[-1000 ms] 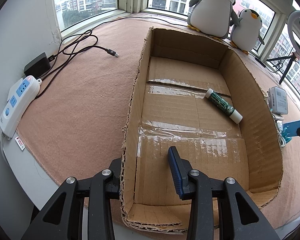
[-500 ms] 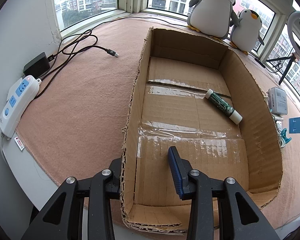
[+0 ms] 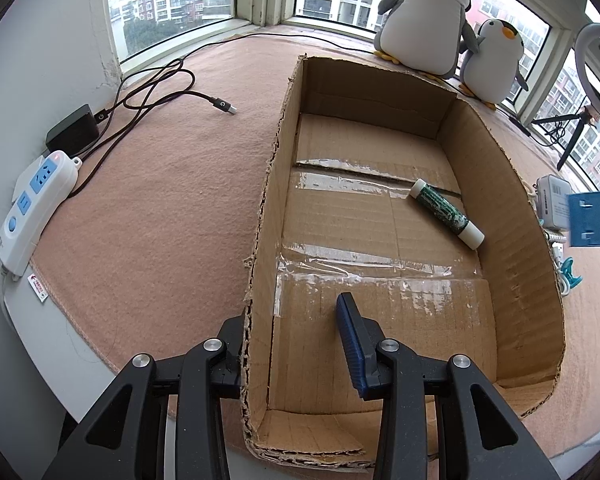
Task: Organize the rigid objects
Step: 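Lift the blue phone stand, carry it into the box and release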
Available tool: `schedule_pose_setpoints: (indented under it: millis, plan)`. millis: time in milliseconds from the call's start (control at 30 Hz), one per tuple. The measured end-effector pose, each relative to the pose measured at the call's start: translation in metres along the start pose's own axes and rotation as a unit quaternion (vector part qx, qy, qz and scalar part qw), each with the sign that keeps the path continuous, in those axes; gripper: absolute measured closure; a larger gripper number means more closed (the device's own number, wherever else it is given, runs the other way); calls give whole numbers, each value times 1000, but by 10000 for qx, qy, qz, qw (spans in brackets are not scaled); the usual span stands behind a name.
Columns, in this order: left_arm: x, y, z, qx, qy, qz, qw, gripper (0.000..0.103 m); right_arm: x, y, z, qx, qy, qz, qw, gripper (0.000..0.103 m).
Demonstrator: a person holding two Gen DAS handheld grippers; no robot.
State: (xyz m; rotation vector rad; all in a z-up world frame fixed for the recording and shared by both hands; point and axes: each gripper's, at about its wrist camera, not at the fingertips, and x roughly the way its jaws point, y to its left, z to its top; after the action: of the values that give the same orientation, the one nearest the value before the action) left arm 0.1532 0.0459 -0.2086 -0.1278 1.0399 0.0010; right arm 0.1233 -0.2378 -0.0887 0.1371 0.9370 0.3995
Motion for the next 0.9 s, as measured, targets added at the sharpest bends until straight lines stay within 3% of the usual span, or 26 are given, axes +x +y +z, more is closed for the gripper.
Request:
schedule_pose_setpoints:
  millis: [300, 733, 767, 867, 900]
  plan:
    - [0, -1, -1, 11, 4, 5, 10000, 63, 40, 43, -4, -364, 373, 320, 9981, 99]
    - [0, -1, -1, 9, 2, 7, 10000, 63, 68, 64, 0, -566, 624, 455, 9954, 97]
    - [0, -1, -1, 9, 3, 6, 10000, 63, 68, 64, 0, -554, 635, 459, 9954, 91]
    - [0, -1, -1, 9, 2, 6, 10000, 63, 66, 63, 1, -529, 552, 414, 9962, 50]
    - [0, -1, -1, 10, 1, 6, 10000, 63, 65, 63, 1, -529, 500, 405, 9965, 49]
